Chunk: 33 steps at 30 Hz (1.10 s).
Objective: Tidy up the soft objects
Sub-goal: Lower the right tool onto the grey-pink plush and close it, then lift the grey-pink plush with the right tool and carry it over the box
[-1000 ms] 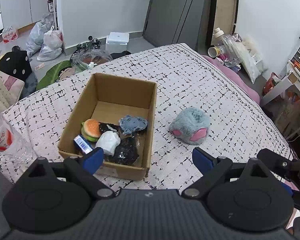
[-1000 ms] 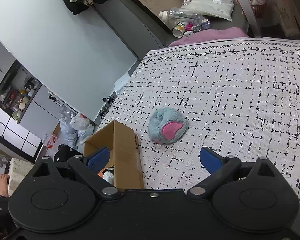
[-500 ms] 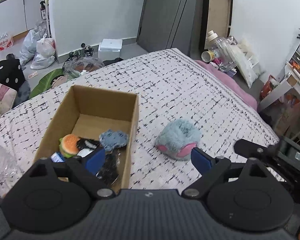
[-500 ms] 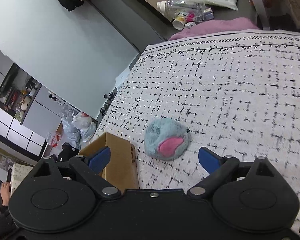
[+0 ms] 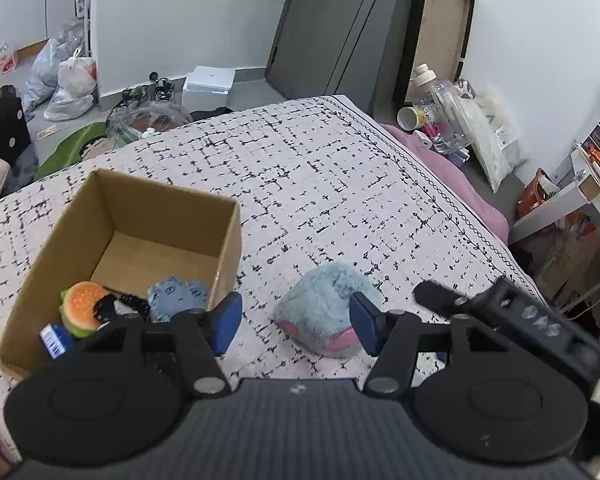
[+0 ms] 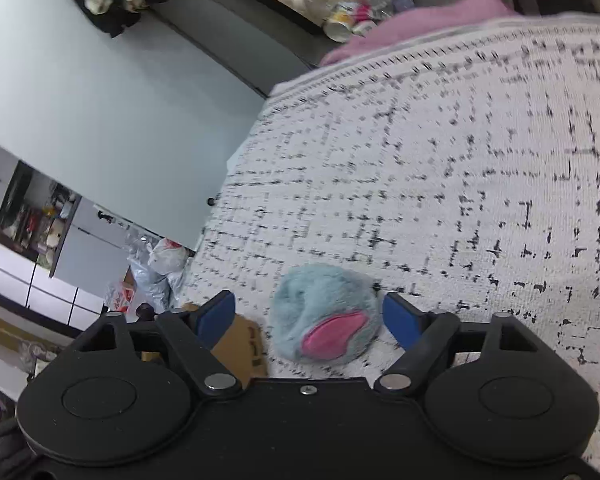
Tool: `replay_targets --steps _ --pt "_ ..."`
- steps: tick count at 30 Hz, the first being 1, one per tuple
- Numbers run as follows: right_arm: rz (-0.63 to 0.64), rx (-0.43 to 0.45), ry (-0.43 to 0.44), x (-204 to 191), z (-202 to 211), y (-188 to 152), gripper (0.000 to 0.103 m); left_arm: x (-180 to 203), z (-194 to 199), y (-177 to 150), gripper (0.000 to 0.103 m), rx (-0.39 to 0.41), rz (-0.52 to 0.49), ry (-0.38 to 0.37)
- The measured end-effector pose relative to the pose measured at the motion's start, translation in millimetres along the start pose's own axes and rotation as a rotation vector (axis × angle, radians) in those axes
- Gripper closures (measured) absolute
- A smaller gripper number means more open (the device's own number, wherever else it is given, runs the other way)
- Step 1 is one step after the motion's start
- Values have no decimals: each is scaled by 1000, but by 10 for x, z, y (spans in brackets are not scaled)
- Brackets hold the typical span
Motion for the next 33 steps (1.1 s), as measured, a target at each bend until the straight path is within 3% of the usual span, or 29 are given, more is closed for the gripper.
replay_targets --steps 8,17,19,23,33 --pt "-128 -55 8 289 -415 39 34 25 -296 100 54 -23 2 5" --pt "-99 -95 10 247 -546 0 39 129 -579 95 63 -54 -7 -4" --pt "-82 -122 -15 264 -598 -26 47 148 -629 72 63 -60 -8 -1" --pt "-75 -115 1 280 -587 -31 81 147 -704 19 63 -76 8 7" --pt "-109 -104 10 448 -416 -45 86 238 -855 -106 63 -109 26 -15"
Point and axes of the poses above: each gripper's, at about its wrist camera, not at the fingertips, and z roughly against the way its jaws point, x to its right, y to its top, the point moved 2 cm from there along -z, roughly the way its jaws point, and after that the axes turned 3 degrees about -z, right-handed, at the moved point
